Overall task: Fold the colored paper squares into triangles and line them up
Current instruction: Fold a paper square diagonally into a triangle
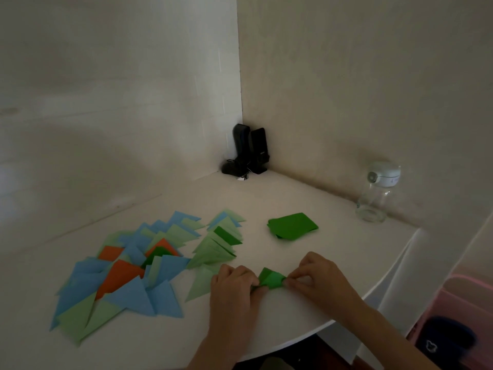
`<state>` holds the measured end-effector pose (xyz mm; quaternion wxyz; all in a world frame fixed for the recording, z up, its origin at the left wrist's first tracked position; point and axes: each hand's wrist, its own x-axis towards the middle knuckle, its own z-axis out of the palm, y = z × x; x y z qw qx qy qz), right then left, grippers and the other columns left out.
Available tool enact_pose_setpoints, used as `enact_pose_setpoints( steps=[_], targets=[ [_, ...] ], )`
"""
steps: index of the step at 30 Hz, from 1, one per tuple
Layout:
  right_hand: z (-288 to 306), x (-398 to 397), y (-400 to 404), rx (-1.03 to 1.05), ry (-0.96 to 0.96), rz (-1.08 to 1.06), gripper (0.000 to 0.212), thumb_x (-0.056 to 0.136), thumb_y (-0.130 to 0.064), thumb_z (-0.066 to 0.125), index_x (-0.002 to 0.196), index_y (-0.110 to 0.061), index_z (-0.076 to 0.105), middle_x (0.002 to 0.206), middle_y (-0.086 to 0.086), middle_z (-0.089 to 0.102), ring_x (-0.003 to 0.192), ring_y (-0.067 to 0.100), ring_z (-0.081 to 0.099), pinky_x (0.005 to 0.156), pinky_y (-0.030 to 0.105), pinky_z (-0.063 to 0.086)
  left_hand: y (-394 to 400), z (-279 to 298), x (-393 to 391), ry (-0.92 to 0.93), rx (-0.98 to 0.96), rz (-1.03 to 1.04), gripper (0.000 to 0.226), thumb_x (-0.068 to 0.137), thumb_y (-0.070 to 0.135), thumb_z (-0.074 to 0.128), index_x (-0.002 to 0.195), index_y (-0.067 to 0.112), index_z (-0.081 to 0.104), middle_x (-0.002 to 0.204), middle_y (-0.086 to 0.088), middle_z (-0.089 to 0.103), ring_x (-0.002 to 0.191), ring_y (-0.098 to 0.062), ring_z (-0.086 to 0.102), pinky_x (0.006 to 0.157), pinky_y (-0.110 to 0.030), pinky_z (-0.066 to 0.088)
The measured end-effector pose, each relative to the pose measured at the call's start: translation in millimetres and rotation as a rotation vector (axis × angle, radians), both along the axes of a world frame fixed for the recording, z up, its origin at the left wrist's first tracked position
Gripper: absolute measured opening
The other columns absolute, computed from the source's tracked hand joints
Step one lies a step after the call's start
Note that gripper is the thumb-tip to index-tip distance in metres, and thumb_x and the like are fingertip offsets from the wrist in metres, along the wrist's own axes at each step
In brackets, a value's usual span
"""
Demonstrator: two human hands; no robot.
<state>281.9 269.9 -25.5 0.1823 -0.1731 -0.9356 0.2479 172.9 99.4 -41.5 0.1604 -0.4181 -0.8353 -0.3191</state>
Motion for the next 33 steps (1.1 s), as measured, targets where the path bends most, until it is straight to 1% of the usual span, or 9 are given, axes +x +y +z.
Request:
enact_pose_setpoints(
  steps=[5, 7, 11, 15, 19, 23, 25, 29, 33],
  targets=[
    [-8.6, -9.0, -8.4, -0.011, 0.083, -0.118, 0.034, 0.069, -0.061, 0.063, 0.067, -0.027, 0.07, 0.075, -0.013, 0.049, 0.062, -0.003, 0.046, 0.065, 0.025, 0.044, 4.2, 3.7, 8.2, -0.021, 0.023, 0.084, 0.021, 0.073, 0.042, 0.066, 0.061, 0.029, 0.054, 0.067, 0.015, 0.054, 0.07, -0.014, 0.046, 0.061, -0.031, 0.038],
    [-10.3, -12.6, -10.3, 0.002, 0.072, -0.123, 0.028, 0.068, -0.059, 0.067, 0.063, -0.032, 0.061, 0.075, -0.014, 0.048, 0.063, -0.001, 0.048, 0.067, 0.03, 0.046, 8.0, 4.4, 10.8, -0.025, 0.02, 0.111, 0.024, 0.075, 0.046, 0.058, 0.06, 0.029, 0.049, 0.065, 0.015, 0.051, 0.066, -0.015, 0.046, 0.058, -0.031, 0.037],
    [-13.4, -18.4, -9.5, 0.064, -0.018, -0.131, 0.033, 0.069, -0.061, 0.066, 0.06, -0.039, 0.042, 0.077, -0.015, 0.045, 0.067, 0.001, 0.048, 0.072, 0.028, 0.044, 13.5, 2.1, 13.7, -0.049, -0.021, 0.136, 0.035, 0.069, 0.038, 0.074, 0.063, 0.03, 0.041, 0.065, 0.012, 0.047, 0.064, -0.015, 0.044, 0.057, -0.03, 0.034],
    [-13.3, -20.0, -7.6, 0.028, -0.057, -0.136, 0.039, 0.06, -0.074, 0.052, 0.061, -0.038, 0.037, 0.075, -0.016, 0.042, 0.066, -0.001, 0.042, 0.071, 0.027, 0.038, 14.1, 0.9, 12.9, -0.129, 0.008, 0.144, 0.039, 0.068, 0.034, 0.077, 0.065, 0.032, 0.039, 0.065, 0.015, 0.046, 0.065, -0.013, 0.042, 0.058, -0.029, 0.03],
    [-9.3, -20.4, -2.8, -0.081, -0.028, -0.101, 0.036, 0.068, -0.046, 0.076, 0.066, -0.037, 0.042, 0.077, -0.013, 0.049, 0.071, 0.0, 0.047, 0.071, 0.019, 0.04, 9.1, 0.6, 9.7, -0.209, 0.07, 0.116, 0.032, 0.072, 0.024, 0.076, 0.067, 0.03, 0.045, 0.065, 0.017, 0.048, 0.068, -0.01, 0.042, 0.06, -0.026, 0.027],
    [-4.9, -17.7, 2.1, -0.152, 0.006, -0.091, 0.034, 0.068, -0.026, 0.081, 0.064, -0.029, 0.048, 0.07, -0.012, 0.052, 0.068, -0.002, 0.052, 0.062, 0.008, 0.037, 1.3, 2.9, 4.5, -0.28, 0.128, 0.058, 0.028, 0.071, 0.015, 0.077, 0.067, 0.028, 0.052, 0.063, 0.018, 0.052, 0.069, -0.007, 0.044, 0.063, -0.028, 0.036],
    [-4.4, -15.8, 2.9, -0.166, 0.019, -0.089, 0.033, 0.069, -0.021, 0.081, 0.064, -0.028, 0.049, 0.067, -0.011, 0.052, 0.072, -0.011, 0.051, 0.062, 0.008, 0.038, -1.2, 3.9, 4.5, -0.307, 0.142, 0.046, 0.027, 0.072, 0.01, 0.076, 0.067, 0.027, 0.055, 0.065, 0.019, 0.052, 0.071, -0.007, 0.046, 0.064, -0.029, 0.038],
    [-4.1, -12.4, 1.2, -0.199, 0.045, -0.081, 0.028, 0.071, -0.016, 0.078, 0.066, -0.025, 0.052, 0.065, -0.01, 0.05, 0.068, -0.009, 0.051, 0.06, 0.008, 0.037, -4.0, 1.8, 7.3, -0.332, 0.146, 0.039, 0.025, 0.075, -0.003, 0.066, 0.072, 0.021, 0.059, 0.068, 0.012, 0.052, 0.07, -0.004, 0.048, 0.062, -0.017, 0.038],
    [-5.6, -10.5, -3.1, -0.173, 0.06, -0.081, 0.031, 0.073, -0.015, 0.076, 0.067, -0.028, 0.049, 0.071, -0.009, 0.051, 0.06, 0.002, 0.046, 0.061, 0.009, 0.036, 4.8, 5.2, 17.3, -0.186, 0.073, 0.047, 0.03, 0.072, -0.008, 0.063, 0.075, 0.02, 0.053, 0.071, 0.006, 0.051, 0.068, -0.012, 0.047, 0.057, -0.027, 0.039]
  ],
)
